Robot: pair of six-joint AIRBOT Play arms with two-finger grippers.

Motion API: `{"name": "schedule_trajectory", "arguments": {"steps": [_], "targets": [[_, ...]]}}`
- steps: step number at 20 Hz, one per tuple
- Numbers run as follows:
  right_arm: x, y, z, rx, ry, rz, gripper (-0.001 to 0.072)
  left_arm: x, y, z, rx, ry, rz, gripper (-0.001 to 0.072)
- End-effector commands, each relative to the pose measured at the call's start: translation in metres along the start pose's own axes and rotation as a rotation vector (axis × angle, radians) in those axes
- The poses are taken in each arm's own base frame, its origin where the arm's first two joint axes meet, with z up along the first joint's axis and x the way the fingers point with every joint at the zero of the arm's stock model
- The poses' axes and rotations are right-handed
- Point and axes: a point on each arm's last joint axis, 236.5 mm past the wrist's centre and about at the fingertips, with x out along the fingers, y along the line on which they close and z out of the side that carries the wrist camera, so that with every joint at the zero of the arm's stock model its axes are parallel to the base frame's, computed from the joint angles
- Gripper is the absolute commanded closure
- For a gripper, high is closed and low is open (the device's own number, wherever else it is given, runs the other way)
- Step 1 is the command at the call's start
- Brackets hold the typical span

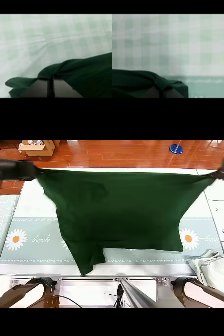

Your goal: Fold the shirts.

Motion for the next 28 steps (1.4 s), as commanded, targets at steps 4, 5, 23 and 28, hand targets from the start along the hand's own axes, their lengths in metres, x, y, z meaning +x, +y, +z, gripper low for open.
{"name": "schedule_trajectory", "arguments": {"steps": [4,5,23,28], "targets": [[0.117,-0.004,0.059,-0.014,-0.122,-0.005,0.0687,0.112,0.031,0.019,-0.034,-0.083,0.044,0.0686],[0.133,-0.007,0.062,-0.009,-0.126,-0.007,0.0687,0.125,0.036,0.024,-0.035,-0.11,0.057,0.0686],[0.207,-0.052,-0.056,-0.02,0.387,-0.076,0.0687,0.191,0.065,-0.126,0.077,0.44,0.089,0.0687],[0.214,-0.044,-0.067,0.008,0.425,-0.033,0.0563,0.204,0.063,-0.136,0.03,0.457,0.086,0.0599]]}}
